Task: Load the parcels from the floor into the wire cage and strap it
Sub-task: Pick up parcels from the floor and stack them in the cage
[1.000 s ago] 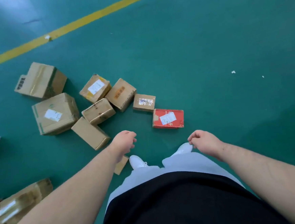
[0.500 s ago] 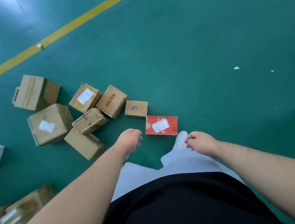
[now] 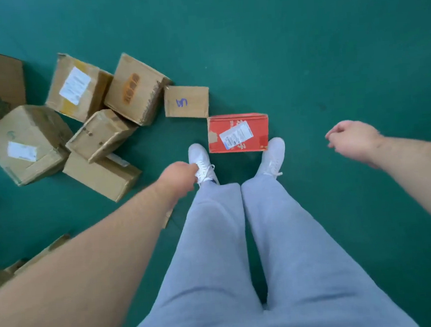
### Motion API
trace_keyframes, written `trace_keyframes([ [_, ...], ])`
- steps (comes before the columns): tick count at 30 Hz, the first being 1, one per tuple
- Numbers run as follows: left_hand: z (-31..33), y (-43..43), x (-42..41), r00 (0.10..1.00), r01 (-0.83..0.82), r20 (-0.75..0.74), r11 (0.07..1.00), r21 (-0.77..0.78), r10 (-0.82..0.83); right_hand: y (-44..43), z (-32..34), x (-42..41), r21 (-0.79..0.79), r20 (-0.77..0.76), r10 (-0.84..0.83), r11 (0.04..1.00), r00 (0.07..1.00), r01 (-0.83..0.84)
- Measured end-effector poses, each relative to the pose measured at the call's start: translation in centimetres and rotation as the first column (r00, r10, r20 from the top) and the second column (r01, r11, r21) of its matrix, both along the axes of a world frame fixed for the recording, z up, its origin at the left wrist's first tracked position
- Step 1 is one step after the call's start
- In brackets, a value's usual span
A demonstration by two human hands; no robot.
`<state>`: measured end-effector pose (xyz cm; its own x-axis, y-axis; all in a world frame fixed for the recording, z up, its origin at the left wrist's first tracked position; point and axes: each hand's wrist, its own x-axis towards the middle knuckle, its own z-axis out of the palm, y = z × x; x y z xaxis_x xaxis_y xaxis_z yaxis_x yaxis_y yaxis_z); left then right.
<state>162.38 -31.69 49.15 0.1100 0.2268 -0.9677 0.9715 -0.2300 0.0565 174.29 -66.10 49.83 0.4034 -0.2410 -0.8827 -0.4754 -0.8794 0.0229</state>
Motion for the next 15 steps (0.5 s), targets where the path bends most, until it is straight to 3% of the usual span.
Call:
trace_keyframes([
  [5,-13.2,0.3,3.3,0.998,0.064,-0.005,0.998,0.019,-0.064,2.6,-12.9,-3.8,0.124,-0.258,0.142,0.986,0.956,-0.113],
  [8,-21.1,-0.6,4.2,0.990,0.128,-0.052,0.992,0.005,-0.127,3.6,-21.4,-5.1,0.147,-0.286,0.126,0.985,0.950,-0.086],
  [12,-29.2,-1.9,4.7,0.982,0.149,-0.124,0.987,0.051,-0.142,4.0,-29.9,-5.4,0.085,-0.231,-0.062,0.993,0.971,0.084],
  [15,-33.5,-3.1,4.8,0.992,0.057,-0.115,0.998,0.013,-0.055,4.1,-34.0,-5.0,0.024,-0.163,-0.282,0.957,0.945,0.290],
])
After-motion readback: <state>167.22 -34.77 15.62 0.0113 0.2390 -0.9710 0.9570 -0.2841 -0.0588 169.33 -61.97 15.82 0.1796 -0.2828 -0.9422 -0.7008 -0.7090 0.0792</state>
